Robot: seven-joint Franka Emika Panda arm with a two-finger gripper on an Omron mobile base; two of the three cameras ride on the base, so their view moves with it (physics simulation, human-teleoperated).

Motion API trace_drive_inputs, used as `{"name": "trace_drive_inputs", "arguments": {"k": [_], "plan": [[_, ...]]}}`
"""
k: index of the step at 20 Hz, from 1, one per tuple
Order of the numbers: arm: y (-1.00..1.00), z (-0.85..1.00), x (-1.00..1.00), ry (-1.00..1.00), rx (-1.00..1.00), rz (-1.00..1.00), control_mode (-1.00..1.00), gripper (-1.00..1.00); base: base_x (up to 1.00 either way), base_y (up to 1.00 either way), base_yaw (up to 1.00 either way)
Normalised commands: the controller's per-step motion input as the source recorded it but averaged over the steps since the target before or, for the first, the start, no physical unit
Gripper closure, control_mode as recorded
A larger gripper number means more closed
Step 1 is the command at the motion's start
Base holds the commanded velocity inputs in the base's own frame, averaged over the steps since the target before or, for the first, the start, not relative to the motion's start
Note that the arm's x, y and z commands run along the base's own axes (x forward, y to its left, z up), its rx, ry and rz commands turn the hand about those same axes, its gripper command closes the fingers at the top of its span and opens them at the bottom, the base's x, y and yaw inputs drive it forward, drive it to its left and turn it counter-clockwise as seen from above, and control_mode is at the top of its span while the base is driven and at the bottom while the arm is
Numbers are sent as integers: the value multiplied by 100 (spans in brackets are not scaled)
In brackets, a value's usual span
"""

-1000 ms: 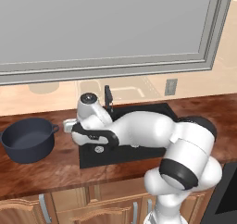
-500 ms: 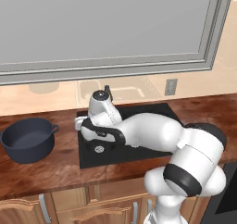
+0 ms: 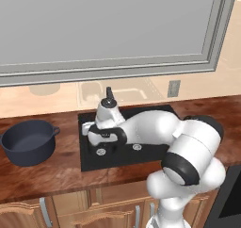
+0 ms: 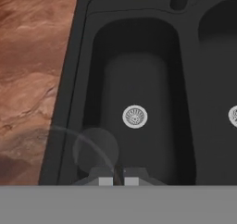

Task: Place the glass cup in the left basin and the pot in the right basin of the sink.

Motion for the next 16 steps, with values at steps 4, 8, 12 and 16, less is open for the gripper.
{"name": "trace_drive_inputs", "arguments": {"k": [4, 8, 12, 16], "plan": [[0, -31, 40, 0, 0, 0, -100, 100, 0, 0, 0], [-6, -26, 33, 0, 0, 0, -100, 100, 0, 0, 0], [-7, -20, 34, 0, 0, 0, -100, 100, 0, 0, 0], [-2, -26, 37, 0, 0, 0, -100, 100, 0, 0, 0]]}}
